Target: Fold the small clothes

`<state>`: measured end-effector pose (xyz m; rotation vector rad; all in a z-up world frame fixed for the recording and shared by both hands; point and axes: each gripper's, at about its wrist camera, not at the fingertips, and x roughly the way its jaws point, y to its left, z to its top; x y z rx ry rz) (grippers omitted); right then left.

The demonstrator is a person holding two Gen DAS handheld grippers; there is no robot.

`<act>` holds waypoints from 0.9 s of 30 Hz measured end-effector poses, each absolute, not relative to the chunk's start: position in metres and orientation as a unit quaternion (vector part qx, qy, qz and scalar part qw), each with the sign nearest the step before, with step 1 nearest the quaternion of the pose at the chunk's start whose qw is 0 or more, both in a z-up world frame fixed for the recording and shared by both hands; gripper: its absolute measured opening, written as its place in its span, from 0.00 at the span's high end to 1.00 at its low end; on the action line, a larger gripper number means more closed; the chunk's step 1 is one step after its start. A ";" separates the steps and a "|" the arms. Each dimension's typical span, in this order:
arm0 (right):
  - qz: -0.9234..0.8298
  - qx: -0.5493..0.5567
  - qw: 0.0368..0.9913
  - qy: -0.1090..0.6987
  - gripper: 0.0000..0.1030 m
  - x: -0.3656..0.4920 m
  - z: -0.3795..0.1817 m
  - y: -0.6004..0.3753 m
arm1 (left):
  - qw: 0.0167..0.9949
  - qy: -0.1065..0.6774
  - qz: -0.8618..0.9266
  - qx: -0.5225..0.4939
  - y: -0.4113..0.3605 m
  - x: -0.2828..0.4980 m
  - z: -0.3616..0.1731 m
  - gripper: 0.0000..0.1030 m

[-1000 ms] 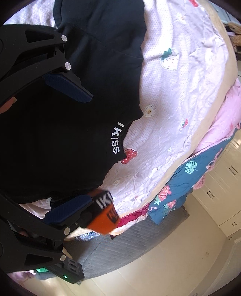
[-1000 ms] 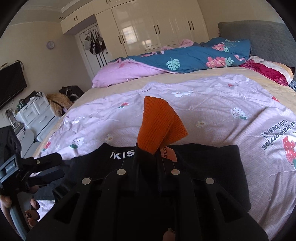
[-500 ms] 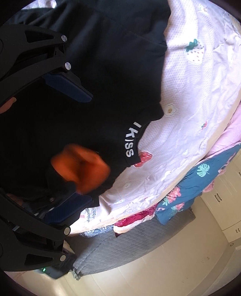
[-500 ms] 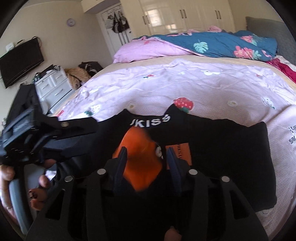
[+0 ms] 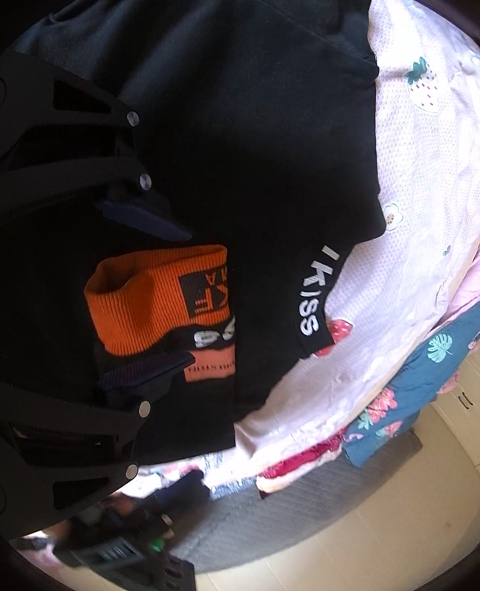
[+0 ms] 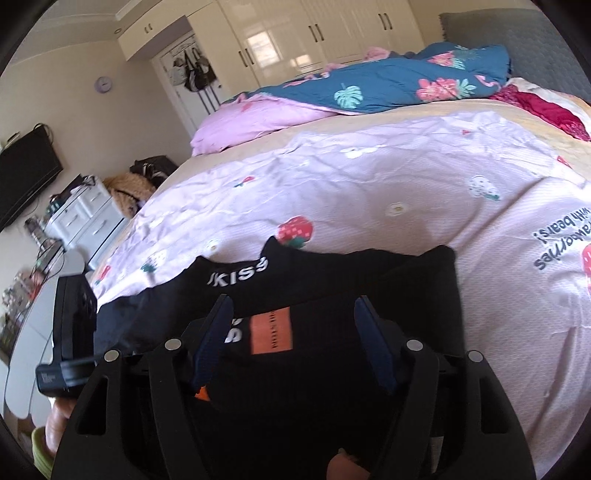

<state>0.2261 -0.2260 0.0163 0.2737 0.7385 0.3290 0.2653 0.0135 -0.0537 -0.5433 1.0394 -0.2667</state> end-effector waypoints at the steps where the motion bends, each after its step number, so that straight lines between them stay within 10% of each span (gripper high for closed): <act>1: 0.154 0.135 0.911 0.357 0.35 0.226 0.017 -0.231 | 0.827 0.489 -0.122 -0.250 0.011 0.265 -0.055 0.55; 7: 0.136 0.147 0.913 0.356 0.35 0.232 0.017 -0.249 | 0.838 0.474 -0.127 -0.240 0.004 0.265 -0.057 0.93; 27: 0.098 0.149 0.925 0.335 0.35 0.232 0.025 -0.274 | 0.907 0.313 -0.159 -0.235 0.027 0.214 0.058 0.96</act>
